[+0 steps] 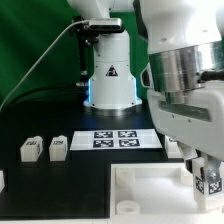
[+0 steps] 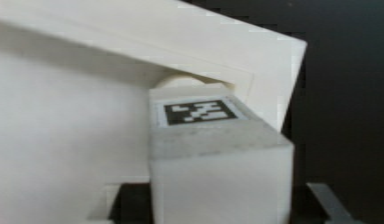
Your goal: Assemble one leg
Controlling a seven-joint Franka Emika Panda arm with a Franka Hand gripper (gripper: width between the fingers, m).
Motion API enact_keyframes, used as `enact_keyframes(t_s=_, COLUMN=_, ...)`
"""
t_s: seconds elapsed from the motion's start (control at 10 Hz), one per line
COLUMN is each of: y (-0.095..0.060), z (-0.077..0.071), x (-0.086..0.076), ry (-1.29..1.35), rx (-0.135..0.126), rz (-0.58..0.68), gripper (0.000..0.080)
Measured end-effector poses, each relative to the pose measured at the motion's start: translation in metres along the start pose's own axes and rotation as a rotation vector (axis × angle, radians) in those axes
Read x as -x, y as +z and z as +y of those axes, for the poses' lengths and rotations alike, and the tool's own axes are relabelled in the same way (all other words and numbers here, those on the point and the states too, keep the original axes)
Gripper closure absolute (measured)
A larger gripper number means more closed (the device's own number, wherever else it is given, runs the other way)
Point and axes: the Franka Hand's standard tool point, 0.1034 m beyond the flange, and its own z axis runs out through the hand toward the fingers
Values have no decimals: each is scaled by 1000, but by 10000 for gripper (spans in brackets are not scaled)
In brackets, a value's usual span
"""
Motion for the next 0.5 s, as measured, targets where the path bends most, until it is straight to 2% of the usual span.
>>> enact_keyframes(t_s=0.3, y=0, z=1, x=0, ry=-49, rx=2, rz=1, gripper=492)
enact_keyframes(t_s=0.4, y=1, z=1, x=0, ry=-85, rx=5, rz=3, gripper=311)
enact_keyframes(t_s=0.5, y=1, z=-2, x=3, ry=-262, rx=21, rz=8, gripper=198)
